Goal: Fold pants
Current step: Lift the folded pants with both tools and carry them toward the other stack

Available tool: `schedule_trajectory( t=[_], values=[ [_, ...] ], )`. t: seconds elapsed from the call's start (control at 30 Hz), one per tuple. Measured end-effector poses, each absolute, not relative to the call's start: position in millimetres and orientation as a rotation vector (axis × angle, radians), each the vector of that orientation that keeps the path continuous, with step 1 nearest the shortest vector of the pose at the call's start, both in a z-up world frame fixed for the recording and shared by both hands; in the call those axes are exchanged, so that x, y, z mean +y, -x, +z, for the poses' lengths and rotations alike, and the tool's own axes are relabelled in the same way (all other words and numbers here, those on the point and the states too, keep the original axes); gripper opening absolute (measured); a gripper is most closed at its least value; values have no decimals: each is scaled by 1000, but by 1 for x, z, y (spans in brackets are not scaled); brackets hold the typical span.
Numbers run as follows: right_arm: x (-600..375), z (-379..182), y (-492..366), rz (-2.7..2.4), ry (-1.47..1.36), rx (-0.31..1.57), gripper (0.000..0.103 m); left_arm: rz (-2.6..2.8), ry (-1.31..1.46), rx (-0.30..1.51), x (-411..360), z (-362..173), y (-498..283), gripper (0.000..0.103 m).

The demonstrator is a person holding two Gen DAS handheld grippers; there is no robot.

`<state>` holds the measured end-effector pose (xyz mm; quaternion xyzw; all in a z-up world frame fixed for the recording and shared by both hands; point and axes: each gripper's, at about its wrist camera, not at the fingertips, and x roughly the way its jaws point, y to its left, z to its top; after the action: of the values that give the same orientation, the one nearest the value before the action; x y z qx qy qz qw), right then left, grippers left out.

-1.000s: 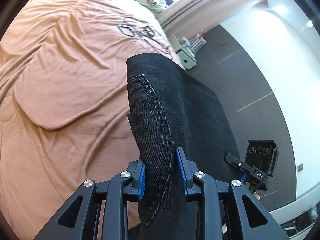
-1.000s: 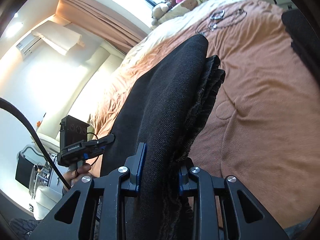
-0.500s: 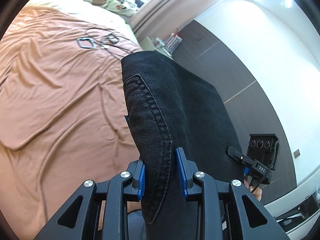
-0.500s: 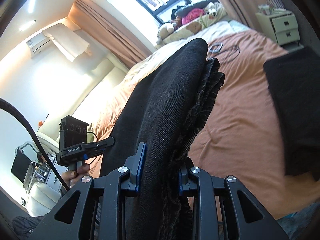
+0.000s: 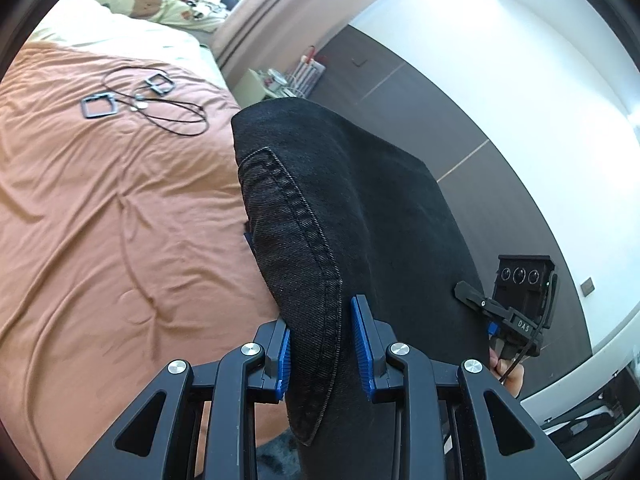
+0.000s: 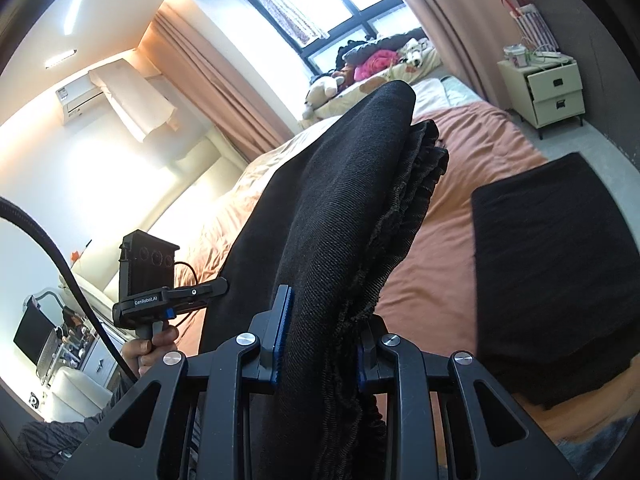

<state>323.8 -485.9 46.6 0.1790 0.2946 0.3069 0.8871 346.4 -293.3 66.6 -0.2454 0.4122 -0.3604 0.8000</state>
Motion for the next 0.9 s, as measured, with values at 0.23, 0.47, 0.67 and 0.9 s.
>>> schedule_trajectory(
  t=[0.23, 0.47, 0.67, 0.9],
  values=[
    [-518, 55, -324, 610, -353, 606, 23, -821, 512, 880, -339, 64, -381, 29],
    [-542, 58, -346, 581, -343, 632, 23, -851, 509, 911, -384, 45, -428, 29],
    [-561, 53, -370, 542, -355, 666, 23, -868, 490, 955, -422, 18, -465, 29],
    [-577, 54, -388, 492, -353, 708, 23, -901, 492, 1003, -459, -16, -494, 29]
  ],
)
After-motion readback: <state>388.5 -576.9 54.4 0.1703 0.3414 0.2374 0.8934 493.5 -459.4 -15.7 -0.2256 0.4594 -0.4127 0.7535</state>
